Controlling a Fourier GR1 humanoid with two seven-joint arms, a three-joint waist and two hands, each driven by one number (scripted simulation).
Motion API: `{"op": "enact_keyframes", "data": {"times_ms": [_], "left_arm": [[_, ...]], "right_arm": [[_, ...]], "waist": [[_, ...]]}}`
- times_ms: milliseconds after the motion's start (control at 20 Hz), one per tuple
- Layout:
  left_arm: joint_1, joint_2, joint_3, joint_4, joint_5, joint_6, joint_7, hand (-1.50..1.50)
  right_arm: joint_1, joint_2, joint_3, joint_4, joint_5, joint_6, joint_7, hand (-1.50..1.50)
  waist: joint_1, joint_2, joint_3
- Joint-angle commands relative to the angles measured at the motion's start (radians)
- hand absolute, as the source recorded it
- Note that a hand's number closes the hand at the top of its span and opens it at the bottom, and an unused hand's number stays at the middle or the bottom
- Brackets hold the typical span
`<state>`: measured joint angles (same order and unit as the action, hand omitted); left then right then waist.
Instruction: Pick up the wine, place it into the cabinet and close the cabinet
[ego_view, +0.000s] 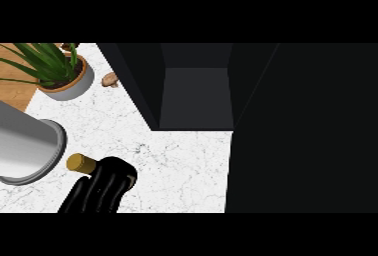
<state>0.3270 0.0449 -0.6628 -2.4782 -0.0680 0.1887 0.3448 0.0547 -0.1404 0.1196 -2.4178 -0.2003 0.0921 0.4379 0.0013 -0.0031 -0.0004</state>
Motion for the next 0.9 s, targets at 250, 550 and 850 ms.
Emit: {"op": "enact_keyframes", "data": {"times_ms": [250,550,850], "left_arm": [[-0.004,0.075,0.163,-0.199,0.063,0.002,0.095,-1.5],[-0.016,0.079,0.298,-0.197,0.151,-0.004,0.123,-1.5],[-0.021,0.096,0.484,-0.097,0.301,-0.081,0.067,-1.5]], "right_arm": [[0.047,-0.026,-0.044,-0.13,-0.054,0.002,0.048,-1.5],[0.026,-0.001,-0.006,-0.122,0.016,-0.023,0.042,-1.5],[0.0,-0.006,-0.02,-0.147,-0.012,-0.035,0.109,-1.5]], "waist": [[-0.005,-0.001,0.0],[-0.003,0.0,0.0],[-0.002,0.0,-0.001]]}}
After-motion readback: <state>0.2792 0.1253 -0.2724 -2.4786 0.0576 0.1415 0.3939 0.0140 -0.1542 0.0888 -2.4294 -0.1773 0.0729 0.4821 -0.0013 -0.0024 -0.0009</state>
